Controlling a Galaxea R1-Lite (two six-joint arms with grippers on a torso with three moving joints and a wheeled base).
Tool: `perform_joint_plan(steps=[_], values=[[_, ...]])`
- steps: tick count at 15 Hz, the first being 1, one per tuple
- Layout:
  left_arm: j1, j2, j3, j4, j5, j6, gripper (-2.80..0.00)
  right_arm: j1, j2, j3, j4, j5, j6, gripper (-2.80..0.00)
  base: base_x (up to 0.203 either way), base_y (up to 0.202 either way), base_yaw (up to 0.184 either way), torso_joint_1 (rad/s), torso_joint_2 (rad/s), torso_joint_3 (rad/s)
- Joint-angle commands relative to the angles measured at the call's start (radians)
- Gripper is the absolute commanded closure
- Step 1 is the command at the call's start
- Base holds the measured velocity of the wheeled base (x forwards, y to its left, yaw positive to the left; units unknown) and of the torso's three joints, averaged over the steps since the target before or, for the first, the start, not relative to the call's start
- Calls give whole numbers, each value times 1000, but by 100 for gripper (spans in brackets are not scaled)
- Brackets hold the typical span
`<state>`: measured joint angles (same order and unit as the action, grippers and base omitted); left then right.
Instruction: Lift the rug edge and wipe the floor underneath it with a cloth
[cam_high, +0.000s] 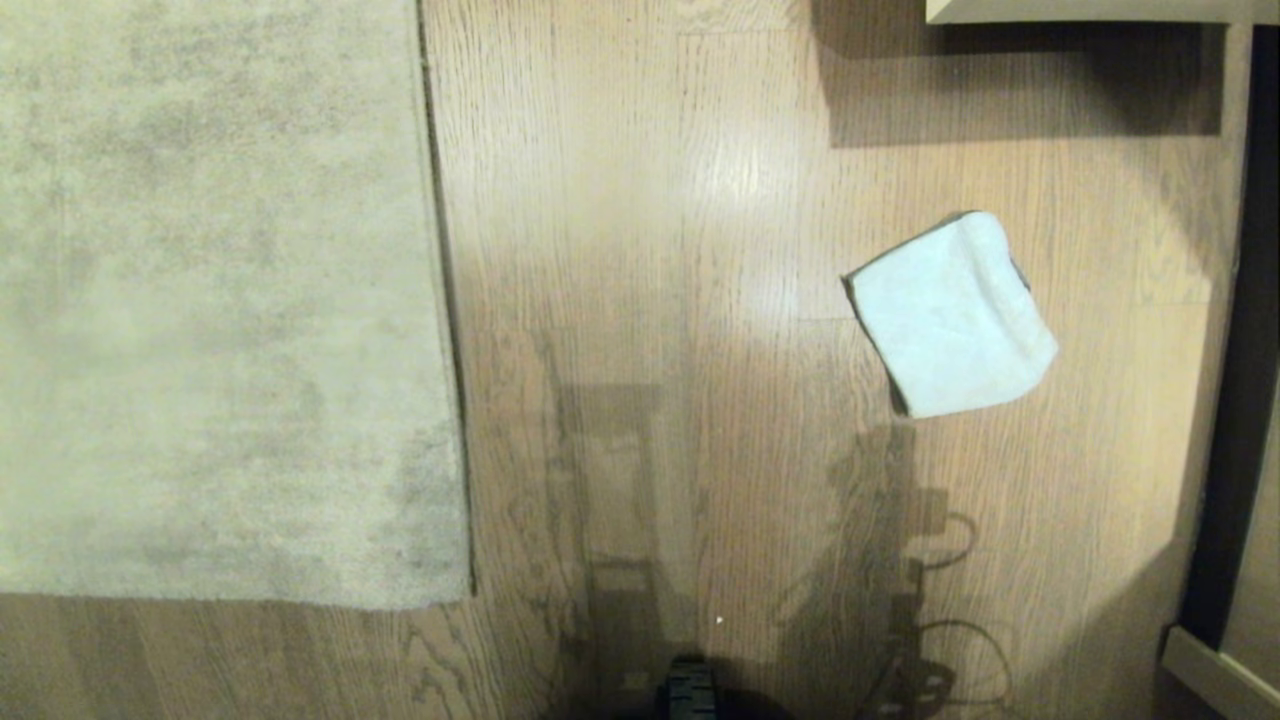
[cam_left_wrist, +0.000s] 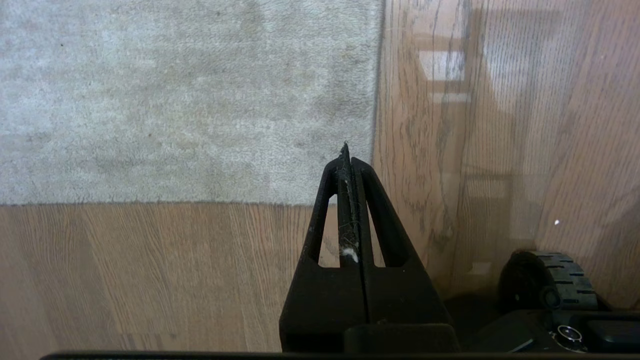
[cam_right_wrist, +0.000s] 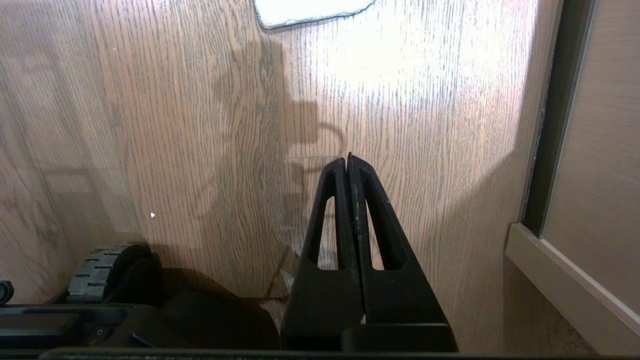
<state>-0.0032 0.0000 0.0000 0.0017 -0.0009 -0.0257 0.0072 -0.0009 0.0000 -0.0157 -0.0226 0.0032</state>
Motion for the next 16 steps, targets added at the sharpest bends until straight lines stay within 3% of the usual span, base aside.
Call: perform_joint_plan(steps=[1, 16], values=[[0, 0, 0, 0, -1, 0, 0, 0, 2, 0, -1, 0, 0, 0, 0, 0, 0, 0, 0, 0], [0, 0, 0, 0, -1, -2, 0, 0, 2, 0, 0, 0, 0, 0, 0, 0, 0, 0, 0, 0]])
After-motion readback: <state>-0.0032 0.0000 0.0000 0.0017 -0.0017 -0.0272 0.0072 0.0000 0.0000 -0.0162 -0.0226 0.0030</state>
